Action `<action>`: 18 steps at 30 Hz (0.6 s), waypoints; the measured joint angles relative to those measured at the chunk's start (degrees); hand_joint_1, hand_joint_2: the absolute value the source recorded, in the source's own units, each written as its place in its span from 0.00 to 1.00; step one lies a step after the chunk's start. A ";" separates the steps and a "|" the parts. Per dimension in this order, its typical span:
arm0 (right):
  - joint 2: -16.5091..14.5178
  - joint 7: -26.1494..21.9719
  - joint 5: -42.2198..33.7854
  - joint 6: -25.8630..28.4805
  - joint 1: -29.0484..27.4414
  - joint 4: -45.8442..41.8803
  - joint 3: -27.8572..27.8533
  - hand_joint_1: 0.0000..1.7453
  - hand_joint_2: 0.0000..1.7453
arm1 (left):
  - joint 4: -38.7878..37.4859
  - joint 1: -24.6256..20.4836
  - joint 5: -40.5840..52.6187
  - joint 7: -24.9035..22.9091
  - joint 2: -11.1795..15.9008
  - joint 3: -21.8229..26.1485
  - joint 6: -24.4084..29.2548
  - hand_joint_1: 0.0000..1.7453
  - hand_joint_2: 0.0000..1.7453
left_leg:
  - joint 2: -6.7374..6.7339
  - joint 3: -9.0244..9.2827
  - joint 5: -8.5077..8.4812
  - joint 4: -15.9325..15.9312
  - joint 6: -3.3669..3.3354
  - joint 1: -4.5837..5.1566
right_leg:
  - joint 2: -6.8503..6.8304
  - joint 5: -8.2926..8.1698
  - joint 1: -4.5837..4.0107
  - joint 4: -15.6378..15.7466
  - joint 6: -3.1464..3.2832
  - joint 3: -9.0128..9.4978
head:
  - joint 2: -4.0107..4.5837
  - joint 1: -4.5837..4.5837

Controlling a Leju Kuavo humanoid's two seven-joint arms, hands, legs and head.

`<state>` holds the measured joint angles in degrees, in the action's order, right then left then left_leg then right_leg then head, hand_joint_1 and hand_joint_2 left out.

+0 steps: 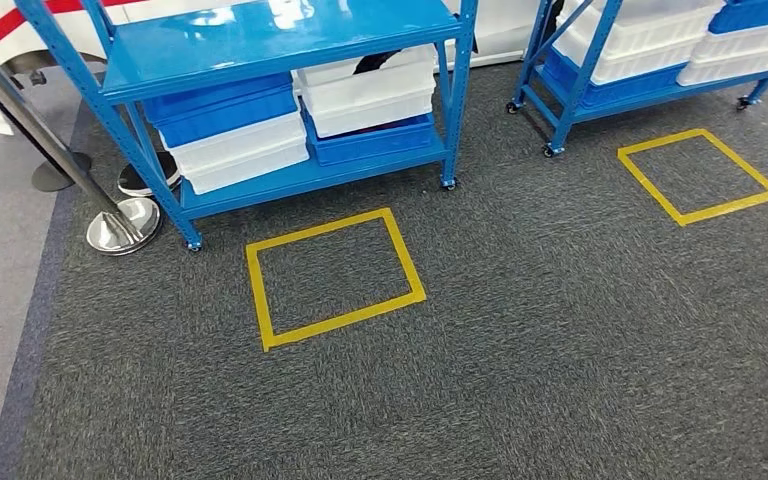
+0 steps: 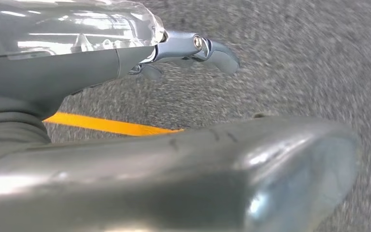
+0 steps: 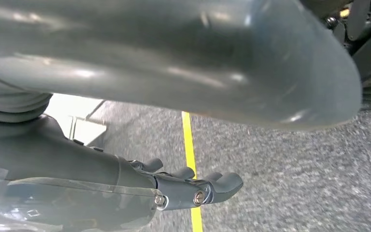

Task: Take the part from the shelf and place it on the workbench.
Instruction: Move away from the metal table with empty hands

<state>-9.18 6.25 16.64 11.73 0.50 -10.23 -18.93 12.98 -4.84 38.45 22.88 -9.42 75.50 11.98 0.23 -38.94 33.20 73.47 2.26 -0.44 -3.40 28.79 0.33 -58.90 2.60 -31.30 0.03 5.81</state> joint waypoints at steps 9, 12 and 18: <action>-0.57 1.65 -2.74 0.73 0.65 -0.01 -1.61 0.00 0.00 | -0.02 -0.03 0.20 0.27 -0.15 0.00 0.10 0.00 0.00 | -2.30 8.52 -6.74 -17.07 -3.33 0.72 | -1.44 1.49 -0.31 -1.20 -1.82 0.67 | 0.00 -0.01; -0.59 2.84 -3.28 1.08 0.34 0.00 -2.62 0.00 0.00 | -0.04 -0.23 -0.04 0.07 -0.25 0.01 0.46 0.00 0.00 | -1.04 8.92 -6.60 -17.70 -3.96 0.35 | 2.79 5.80 0.16 -10.85 -2.41 -4.47 | 0.01 -0.01; -0.51 3.17 -2.92 0.63 -0.37 0.02 -3.06 0.00 0.00 | -0.18 0.10 -0.60 -0.43 -0.52 0.09 1.54 0.00 0.00 | 1.00 11.02 -4.08 -16.73 -2.62 0.00 | 3.51 -1.01 0.93 -5.02 -3.24 -3.77 | 0.00 -0.01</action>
<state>-9.69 9.42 13.72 12.36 0.12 -10.21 -21.99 12.81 -4.74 37.85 22.45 -9.95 75.59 13.52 1.24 -27.92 29.12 56.74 -0.36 -0.44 0.12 27.78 1.26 -63.92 -0.64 -35.07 0.03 5.80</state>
